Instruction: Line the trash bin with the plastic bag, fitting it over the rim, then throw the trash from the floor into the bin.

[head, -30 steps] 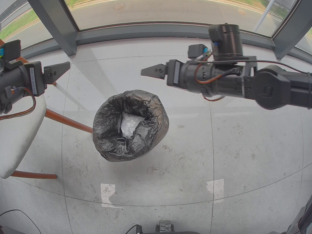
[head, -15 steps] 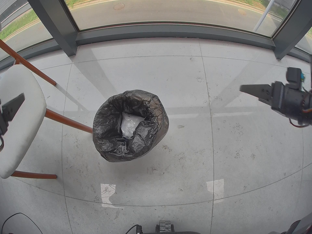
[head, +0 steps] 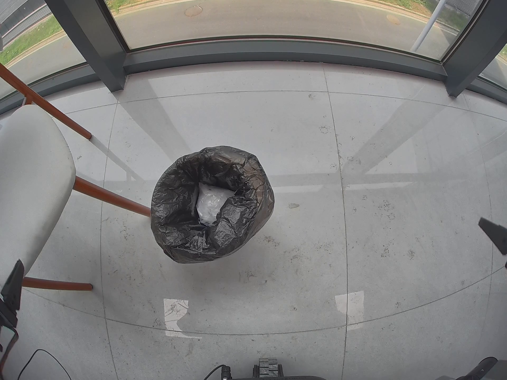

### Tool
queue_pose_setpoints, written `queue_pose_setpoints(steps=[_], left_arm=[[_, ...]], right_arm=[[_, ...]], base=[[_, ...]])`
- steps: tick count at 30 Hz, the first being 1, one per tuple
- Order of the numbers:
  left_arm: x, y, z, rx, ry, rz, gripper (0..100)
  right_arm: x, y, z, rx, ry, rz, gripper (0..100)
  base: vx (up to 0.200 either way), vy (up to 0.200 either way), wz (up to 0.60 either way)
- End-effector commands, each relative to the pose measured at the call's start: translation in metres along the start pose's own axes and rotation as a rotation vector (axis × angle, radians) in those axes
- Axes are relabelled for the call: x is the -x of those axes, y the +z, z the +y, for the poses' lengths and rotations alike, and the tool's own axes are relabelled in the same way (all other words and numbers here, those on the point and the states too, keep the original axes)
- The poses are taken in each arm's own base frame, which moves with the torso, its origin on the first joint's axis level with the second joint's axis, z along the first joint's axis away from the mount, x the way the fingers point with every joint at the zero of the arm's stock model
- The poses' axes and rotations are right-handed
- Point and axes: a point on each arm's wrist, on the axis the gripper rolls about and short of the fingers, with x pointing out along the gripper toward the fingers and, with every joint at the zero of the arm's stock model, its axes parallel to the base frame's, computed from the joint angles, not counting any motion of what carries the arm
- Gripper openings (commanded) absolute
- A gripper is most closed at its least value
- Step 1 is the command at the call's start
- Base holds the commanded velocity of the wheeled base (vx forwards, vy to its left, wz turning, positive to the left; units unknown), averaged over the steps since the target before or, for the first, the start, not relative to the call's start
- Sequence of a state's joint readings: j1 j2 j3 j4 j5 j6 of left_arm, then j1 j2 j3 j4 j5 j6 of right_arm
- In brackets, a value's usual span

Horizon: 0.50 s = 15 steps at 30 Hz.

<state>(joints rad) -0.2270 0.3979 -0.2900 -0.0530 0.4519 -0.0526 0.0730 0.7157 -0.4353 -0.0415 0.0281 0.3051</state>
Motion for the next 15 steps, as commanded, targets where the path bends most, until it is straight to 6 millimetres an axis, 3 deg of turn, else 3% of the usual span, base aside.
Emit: queue_pose_setpoints(steps=[1, 5, 7, 9, 12, 15], left_arm=[[0.020, -0.046, 0.011, 0.030, 0.016, -0.063, 100], [0.017, -0.078, 0.011, 0.023, -0.020, -0.016, 100], [0.016, -0.083, 0.010, 0.022, -0.064, -0.005, 100], [0.016, -0.083, 0.008, 0.019, -0.142, -0.002, 100], [0.017, -0.084, 0.003, 0.002, -0.367, 0.017, 100], [0.018, -0.085, 0.002, -0.045, -0.432, 0.051, 100]], right_arm=[[0.035, -0.053, -0.016, 0.065, -0.015, -0.101, 100], [0.046, -0.100, -0.029, 0.178, -0.005, -0.152, 100], [0.050, -0.126, -0.037, 0.264, -0.009, -0.225, 100], [0.054, -0.129, -0.037, 0.303, -0.020, -0.283, 100], [0.053, -0.132, -0.039, 0.303, -0.039, -0.228, 100], [0.053, -0.132, -0.039, 0.294, -0.043, -0.231, 100]], base=[[0.000, 0.000, 0.00], [0.000, 0.000, 0.00], [0.000, 0.000, 0.00], [0.000, 0.000, 0.00], [0.000, 0.000, 0.00], [0.000, 0.000, 0.00]])
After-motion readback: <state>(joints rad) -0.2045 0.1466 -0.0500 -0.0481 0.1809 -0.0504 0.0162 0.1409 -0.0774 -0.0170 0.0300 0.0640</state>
